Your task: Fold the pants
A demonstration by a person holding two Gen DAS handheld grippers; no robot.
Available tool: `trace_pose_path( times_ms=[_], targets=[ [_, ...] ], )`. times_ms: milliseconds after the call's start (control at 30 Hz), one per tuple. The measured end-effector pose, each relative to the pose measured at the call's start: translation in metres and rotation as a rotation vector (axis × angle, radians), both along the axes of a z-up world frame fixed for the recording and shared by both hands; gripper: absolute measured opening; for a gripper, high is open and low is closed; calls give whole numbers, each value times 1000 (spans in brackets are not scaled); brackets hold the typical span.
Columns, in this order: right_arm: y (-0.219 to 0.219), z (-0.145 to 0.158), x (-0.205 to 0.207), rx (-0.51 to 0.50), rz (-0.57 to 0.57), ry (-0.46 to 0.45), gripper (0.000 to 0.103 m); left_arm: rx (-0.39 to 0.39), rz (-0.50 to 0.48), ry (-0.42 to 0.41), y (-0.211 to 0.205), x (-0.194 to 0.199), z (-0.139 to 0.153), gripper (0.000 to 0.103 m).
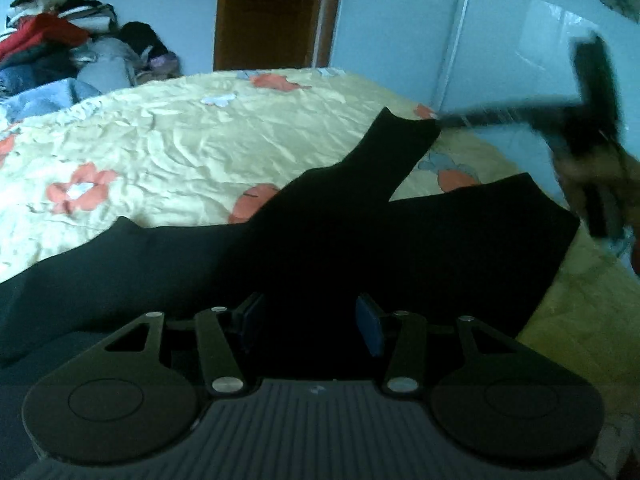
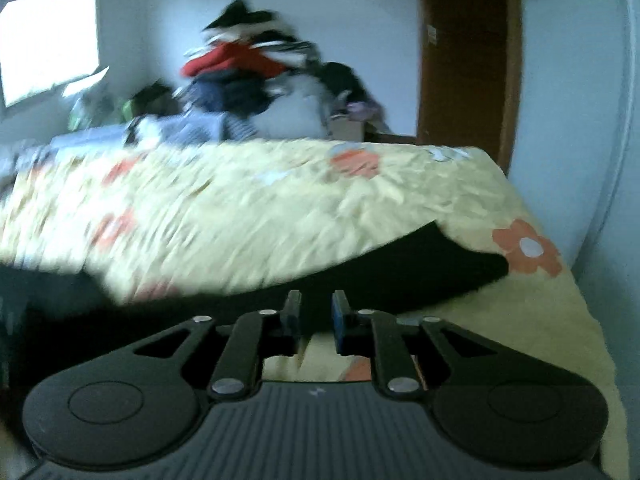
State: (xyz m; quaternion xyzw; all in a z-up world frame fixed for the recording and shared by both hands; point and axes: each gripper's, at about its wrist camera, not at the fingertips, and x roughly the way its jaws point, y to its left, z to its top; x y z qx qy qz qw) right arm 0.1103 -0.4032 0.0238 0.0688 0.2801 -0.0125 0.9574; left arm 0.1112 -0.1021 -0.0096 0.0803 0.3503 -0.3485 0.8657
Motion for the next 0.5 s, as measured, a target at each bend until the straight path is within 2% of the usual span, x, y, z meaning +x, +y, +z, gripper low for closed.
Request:
trace_pose_path(
  times_ms=[33, 67, 100, 300, 467, 500],
  targets=[
    [-13, 0, 18, 28, -41, 6, 35, -6, -7, 9, -3, 4, -3, 54],
    [-23, -2, 33, 46, -81, 17, 56, -11, -17, 23, -2, 8, -6, 54],
    [-32, -4, 48, 55, -122, 31, 70, -10, -25, 30, -3, 10, -8, 54],
    [-66, -29, 130, 84, -289, 139, 69, 1, -85, 26, -10, 20, -13, 55],
    [-79, -51, 168, 101, -377, 234, 67, -23, -118, 39, -9, 25, -15, 61],
    [-79, -55, 171, 79, -377, 250, 50, -27, -125, 42, -9, 26, -15, 63]
  ],
)
